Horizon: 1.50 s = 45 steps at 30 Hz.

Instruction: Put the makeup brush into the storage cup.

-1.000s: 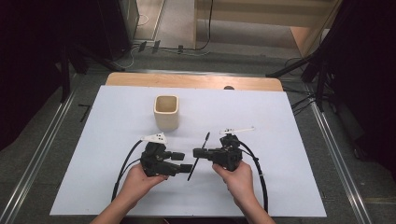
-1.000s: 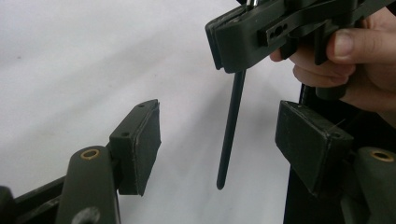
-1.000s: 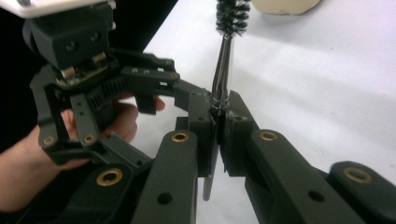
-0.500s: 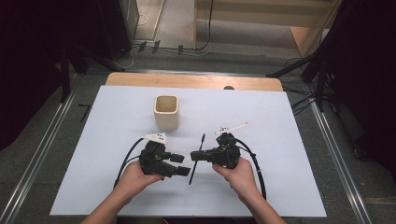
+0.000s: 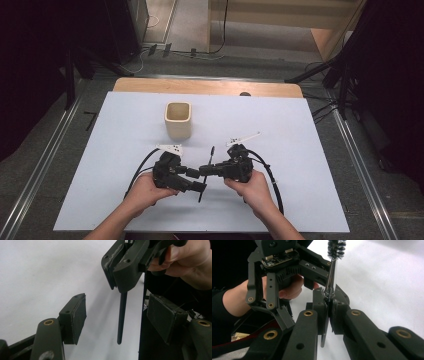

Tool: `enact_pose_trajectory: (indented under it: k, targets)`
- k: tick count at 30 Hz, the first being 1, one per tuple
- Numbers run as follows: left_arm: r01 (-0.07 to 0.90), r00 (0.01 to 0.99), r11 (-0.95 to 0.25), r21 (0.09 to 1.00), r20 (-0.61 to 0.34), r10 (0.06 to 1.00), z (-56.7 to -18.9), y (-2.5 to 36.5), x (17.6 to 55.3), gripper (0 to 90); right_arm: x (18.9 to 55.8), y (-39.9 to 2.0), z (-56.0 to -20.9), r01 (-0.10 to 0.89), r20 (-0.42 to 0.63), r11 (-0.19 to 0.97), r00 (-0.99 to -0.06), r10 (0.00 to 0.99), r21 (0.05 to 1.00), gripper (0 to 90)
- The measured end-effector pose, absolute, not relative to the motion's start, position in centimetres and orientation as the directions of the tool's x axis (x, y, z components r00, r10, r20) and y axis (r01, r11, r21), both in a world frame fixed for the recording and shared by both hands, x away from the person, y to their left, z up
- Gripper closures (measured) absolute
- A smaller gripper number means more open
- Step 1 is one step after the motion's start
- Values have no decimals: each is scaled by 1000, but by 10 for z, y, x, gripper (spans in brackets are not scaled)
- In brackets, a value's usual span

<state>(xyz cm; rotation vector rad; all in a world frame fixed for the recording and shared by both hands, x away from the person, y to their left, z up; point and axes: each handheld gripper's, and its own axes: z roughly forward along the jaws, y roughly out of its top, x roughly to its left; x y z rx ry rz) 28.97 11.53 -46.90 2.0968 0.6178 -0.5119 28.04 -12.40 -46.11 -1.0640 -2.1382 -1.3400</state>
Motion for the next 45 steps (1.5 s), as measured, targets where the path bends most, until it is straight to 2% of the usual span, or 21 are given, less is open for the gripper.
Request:
enact_pose_trajectory:
  k: [4,5,7,9,11,13,14,17,20,25,37,39,45]
  targets:
    - [595,790,-512,619,-567,231,-469,113,289,328,280,-123,-461,774,674,247,-630,386,583,856]
    - [593,791,-509,624,-568,227,-469,113,289,385,280,-124,-461,775,675,241,-629,387,584,856]
    - [601,785,-507,618,-575,228,-469,112,289,390,281,-125,-461,772,674,233,-631,383,591,857]
    - [601,785,-509,616,-576,229,-469,112,289,466,280,-125,-460,774,676,233,-629,383,589,856]
    - [604,783,-501,620,-580,225,-469,112,289,482,280,-125,-461,774,677,234,-629,382,588,857]
    - [614,774,-491,618,-594,220,-469,112,289,538,280,-124,-461,776,677,236,-627,385,585,857]
    - [614,774,-491,618,-594,220,-469,112,289,600,280,-124,-461,776,677,236,-627,385,585,857]
    - [616,772,-484,621,-598,216,-468,112,289,672,281,-124,-461,775,676,233,-628,385,588,857]
    - [618,769,-482,621,-605,206,-468,112,289,707,280,-124,-461,775,676,230,-628,386,588,856]
    - [627,761,-475,617,-615,207,-468,111,289,823,280,-123,-461,778,681,229,-624,382,584,856]
    - [624,763,-492,606,-607,221,-470,111,290,849,279,-122,-461,774,671,231,-628,394,589,833]
    - [627,762,-491,604,-606,228,-470,112,291,850,280,-122,-461,773,670,223,-629,393,594,778]
    - [628,761,-496,600,-606,231,-470,112,291,849,280,-126,-459,769,664,214,-631,400,602,712]
